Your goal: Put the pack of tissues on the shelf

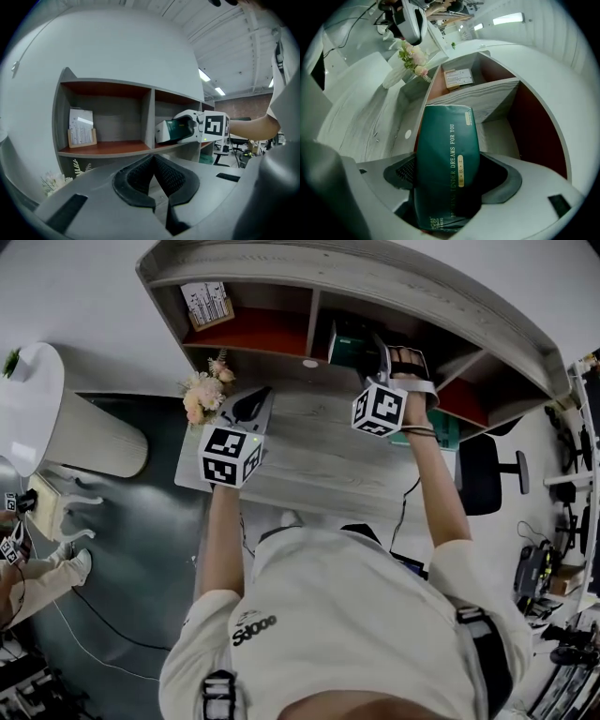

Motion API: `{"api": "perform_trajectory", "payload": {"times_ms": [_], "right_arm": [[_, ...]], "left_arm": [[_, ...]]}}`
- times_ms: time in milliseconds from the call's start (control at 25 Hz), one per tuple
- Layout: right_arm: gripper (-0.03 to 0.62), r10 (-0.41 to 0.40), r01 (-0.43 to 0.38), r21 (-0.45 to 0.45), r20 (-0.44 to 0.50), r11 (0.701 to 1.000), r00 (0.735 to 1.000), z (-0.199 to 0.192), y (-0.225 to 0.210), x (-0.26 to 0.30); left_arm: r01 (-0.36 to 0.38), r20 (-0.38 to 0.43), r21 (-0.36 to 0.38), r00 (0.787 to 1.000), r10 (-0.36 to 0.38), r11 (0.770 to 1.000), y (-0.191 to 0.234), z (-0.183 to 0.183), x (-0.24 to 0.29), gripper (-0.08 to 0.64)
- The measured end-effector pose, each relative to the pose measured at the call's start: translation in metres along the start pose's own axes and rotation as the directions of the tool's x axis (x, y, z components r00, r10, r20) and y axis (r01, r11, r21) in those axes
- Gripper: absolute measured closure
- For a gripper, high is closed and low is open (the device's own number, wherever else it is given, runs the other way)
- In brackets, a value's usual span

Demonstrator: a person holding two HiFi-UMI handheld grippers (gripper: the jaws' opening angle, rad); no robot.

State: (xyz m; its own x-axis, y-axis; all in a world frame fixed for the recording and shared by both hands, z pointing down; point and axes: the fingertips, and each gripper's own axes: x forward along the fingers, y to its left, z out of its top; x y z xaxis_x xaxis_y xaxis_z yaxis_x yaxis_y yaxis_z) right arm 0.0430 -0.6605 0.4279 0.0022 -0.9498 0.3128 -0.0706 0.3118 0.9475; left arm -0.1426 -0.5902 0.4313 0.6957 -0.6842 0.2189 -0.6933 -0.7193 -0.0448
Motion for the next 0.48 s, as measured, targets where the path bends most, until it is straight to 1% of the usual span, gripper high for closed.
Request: {"api": "perform_trajectory", "payload": {"times_ms": [80,160,200,280,320,360,400,440,480], "right_arm": [[0.225,0.028,-0.029,0.029,0.015,0.999,0.999,0.003,0.001,0.0],[0.225,0.102,-0.106,0.079,0.058,0.991,0.993,0.008,0.005,-0.003],[0.225,0.147,-0.157,0.114,0.093,0.981,0.985,0.012,0.008,-0.006],[0.225,0.218,-0.253,0.206,0.179,0.945,0.959,0.021,0.01,-0.013],[0.227,0.228,-0.279,0.252,0.215,0.927,0.95,0.024,0.009,-0.015],[0.227,0.222,-0.287,0.286,0.237,0.914,0.946,0.026,0.006,-0.015],[0.23,0.209,-0.281,0.306,0.248,0.909,0.946,0.025,0.002,-0.015],[0.249,0.194,-0.27,0.316,0.251,0.91,0.948,0.024,-0.001,-0.013],[0.283,0.18,-0.257,0.321,0.252,0.911,0.951,0.024,-0.003,-0.011]], "left_arm": [[0.028,-0.008,-0.006,1.0,-0.028,1.0,-0.003,-0.004,0.004,0.543],[0.052,-0.008,-0.017,0.999,-0.052,0.998,-0.005,-0.006,0.007,0.543],[0.06,-0.006,-0.024,0.998,-0.061,0.998,-0.005,-0.007,0.009,0.543],[0.07,0.0,-0.038,0.998,-0.07,0.997,-0.004,-0.008,0.012,0.543],[0.073,0.001,-0.042,0.997,-0.073,0.996,-0.003,-0.008,0.014,0.543],[0.077,0.002,-0.044,0.997,-0.077,0.996,-0.003,-0.008,0.015,0.543],[0.081,0.003,-0.044,0.997,-0.081,0.996,-0.003,-0.008,0.016,0.543],[0.085,0.003,-0.045,0.996,-0.085,0.995,-0.004,-0.008,0.017,0.543],[0.089,0.004,-0.048,0.996,-0.088,0.995,-0.004,-0.008,0.017,0.543]]}}
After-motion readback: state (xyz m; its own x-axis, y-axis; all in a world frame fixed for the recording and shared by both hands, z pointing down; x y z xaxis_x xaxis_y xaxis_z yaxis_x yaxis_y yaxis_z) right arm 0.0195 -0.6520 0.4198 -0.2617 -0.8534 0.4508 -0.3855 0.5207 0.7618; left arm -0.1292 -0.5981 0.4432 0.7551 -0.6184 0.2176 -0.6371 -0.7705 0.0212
